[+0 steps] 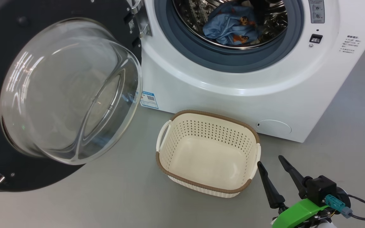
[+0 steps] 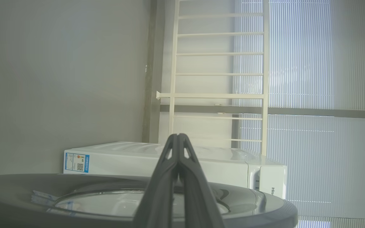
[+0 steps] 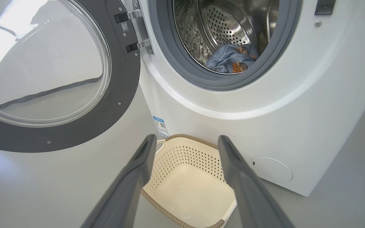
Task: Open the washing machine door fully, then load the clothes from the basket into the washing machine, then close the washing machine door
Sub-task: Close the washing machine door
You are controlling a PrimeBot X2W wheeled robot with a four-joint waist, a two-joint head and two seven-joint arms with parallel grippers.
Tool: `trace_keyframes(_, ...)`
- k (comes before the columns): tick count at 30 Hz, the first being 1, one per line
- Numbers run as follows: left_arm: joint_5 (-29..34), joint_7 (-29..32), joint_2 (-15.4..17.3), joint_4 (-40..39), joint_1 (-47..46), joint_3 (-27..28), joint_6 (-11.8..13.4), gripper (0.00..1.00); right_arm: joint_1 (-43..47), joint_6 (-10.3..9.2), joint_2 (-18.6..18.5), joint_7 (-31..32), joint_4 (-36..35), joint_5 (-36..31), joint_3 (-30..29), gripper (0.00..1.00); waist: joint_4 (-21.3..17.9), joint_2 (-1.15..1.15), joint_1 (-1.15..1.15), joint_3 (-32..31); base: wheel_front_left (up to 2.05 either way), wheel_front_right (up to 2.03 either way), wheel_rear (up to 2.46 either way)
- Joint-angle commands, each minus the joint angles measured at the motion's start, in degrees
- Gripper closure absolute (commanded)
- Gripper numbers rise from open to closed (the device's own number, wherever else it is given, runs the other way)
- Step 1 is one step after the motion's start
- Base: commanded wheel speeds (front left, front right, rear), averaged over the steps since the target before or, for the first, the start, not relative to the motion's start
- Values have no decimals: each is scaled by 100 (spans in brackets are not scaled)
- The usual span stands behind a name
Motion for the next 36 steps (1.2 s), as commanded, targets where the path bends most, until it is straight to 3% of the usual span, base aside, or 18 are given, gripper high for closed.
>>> trace_keyframes(1, -59, 171, 347, -116, -125, 13, -44, 100, -145, 9, -5, -27, -109, -4, 172, 0, 27, 0, 0, -14, 0, 0, 0)
trace_keyframes(25, -355, 1991, -225, -991, 646, -436, -63, 100, 17, 9, -20, -27, -134, 70, 98, 0, 77, 0, 0, -268, 0, 0, 0)
trace_keyframes(30, -332, 2230, -481, -1522, 989, -571, -20, 100, 50, 9, 6, -27, -147, 75, 56, 0, 101, 0, 0, -318, 0, 0, 0)
trace_keyframes(36, -384, 2516, -862, -2612, 1626, -640, 248, 100, 106, 9, 80, -27, -182, 97, 22, 0, 72, 0, 0, -397, 0, 0, 0)
